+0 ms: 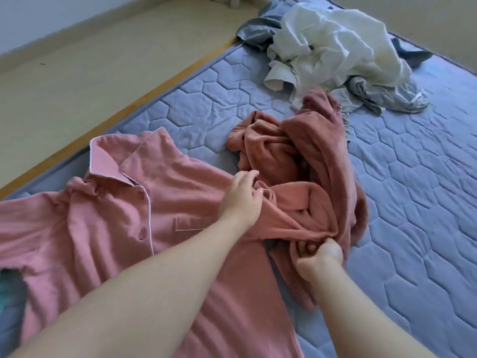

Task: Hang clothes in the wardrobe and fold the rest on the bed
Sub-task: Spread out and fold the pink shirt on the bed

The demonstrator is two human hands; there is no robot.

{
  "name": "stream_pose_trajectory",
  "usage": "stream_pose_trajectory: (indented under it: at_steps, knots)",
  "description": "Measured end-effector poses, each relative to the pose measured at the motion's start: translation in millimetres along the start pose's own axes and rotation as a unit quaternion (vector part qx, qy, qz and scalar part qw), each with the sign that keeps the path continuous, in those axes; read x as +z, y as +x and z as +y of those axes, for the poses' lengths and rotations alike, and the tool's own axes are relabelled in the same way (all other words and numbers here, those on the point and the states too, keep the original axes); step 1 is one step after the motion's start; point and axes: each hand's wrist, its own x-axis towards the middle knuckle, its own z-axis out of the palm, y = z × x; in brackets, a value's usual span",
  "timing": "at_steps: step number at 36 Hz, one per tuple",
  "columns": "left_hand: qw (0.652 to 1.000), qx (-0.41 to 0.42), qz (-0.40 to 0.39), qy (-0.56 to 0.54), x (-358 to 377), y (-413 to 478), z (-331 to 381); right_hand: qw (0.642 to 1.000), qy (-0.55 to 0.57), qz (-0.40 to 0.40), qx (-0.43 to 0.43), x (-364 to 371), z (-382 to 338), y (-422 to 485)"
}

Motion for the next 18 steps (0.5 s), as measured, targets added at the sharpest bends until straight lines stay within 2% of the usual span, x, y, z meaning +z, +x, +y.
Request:
stream_pose_trajectory:
  at_steps: [3, 8, 10, 12, 15, 17, 18]
  knots:
    - [0.999, -0.004, -0.023, 0.026, 9, 2, 5, 0.996, -0.083, -0.012, 0.028, -11, 9, 0]
    - [0.978, -0.049, -0.181, 0.089, 19, 2, 9, 0.98, -0.195, -0.03, 0.023, -20, 2, 2]
    - [0.967, -0.037, -0.214, 0.13, 19, 0, 14, 0.961, -0.275, -0.029, -0.016, -21, -1, 4]
    - [0.959, -0.034, -0.228, 0.163, 20, 0, 14, 0.927, -0.354, -0.013, -0.12, -19, -4, 7]
    - [0.968, -0.101, -0.192, 0.123, 12, -4, 11, 0.861, -0.404, 0.001, -0.309, -10, -15, 4]
    - [0.98, -0.166, -0.102, 0.033, -1, -6, 9, 0.827, -0.43, -0.028, -0.36, 1, -23, 4]
    - [0.981, -0.189, -0.043, 0.002, -9, -6, 9, 0.82, -0.446, -0.045, -0.356, 7, -26, 6]
